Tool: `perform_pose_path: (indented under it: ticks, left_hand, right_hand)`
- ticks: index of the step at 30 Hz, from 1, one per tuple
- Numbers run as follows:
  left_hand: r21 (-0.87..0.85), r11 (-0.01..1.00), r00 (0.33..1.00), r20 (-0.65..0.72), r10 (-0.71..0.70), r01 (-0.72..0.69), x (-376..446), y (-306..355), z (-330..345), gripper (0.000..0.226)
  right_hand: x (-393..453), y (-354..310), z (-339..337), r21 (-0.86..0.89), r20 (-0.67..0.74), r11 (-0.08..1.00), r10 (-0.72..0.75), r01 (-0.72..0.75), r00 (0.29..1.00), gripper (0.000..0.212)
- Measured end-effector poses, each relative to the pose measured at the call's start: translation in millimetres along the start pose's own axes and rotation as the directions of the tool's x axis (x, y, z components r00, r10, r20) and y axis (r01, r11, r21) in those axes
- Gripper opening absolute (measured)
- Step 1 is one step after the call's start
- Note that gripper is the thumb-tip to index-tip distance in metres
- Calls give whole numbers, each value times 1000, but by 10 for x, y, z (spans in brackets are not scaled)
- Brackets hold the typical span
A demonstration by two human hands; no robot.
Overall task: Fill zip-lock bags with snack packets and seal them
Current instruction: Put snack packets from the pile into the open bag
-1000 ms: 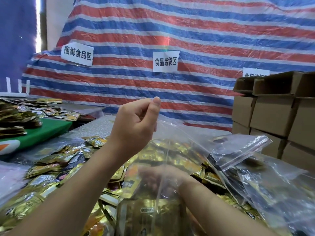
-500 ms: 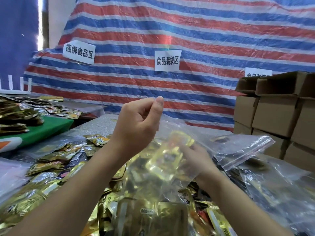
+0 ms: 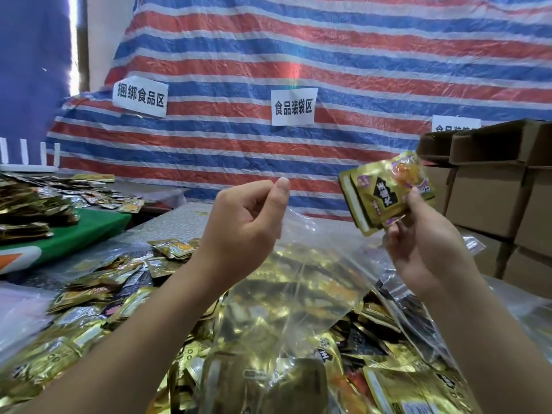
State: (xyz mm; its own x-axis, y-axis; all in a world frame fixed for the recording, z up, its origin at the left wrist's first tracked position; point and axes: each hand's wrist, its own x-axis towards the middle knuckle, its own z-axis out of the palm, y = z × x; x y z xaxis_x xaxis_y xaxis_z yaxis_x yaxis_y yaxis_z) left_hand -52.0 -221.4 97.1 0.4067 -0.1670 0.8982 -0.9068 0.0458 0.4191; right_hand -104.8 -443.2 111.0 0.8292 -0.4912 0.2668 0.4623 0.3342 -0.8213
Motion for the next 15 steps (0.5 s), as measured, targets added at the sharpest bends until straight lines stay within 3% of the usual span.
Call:
perform_pose_path:
  ticks: [6, 9, 11, 15]
  left_hand:
    - [2, 1000, 1000, -3, 11, -11, -10, 8, 18, 51]
    - [8, 1000, 1000, -17, 11, -11, -12, -3, 4, 52]
    - [11, 1000, 1000, -22, 10, -10, -17, -12, -4, 52]
    - [-1, 1000, 1000, -22, 0, 0, -19, -5, 9, 53]
  right_hand:
    - [-161, -46, 136, -20, 184, 974, -217, 225, 959, 17]
    - [-236, 0, 186, -83, 259, 950, -271, 301, 927, 25]
    - [-262, 33, 207, -102, 254, 937, -299, 333, 920, 28]
    - [-259, 26, 219, -56, 131, 927, -361, 370, 923, 14]
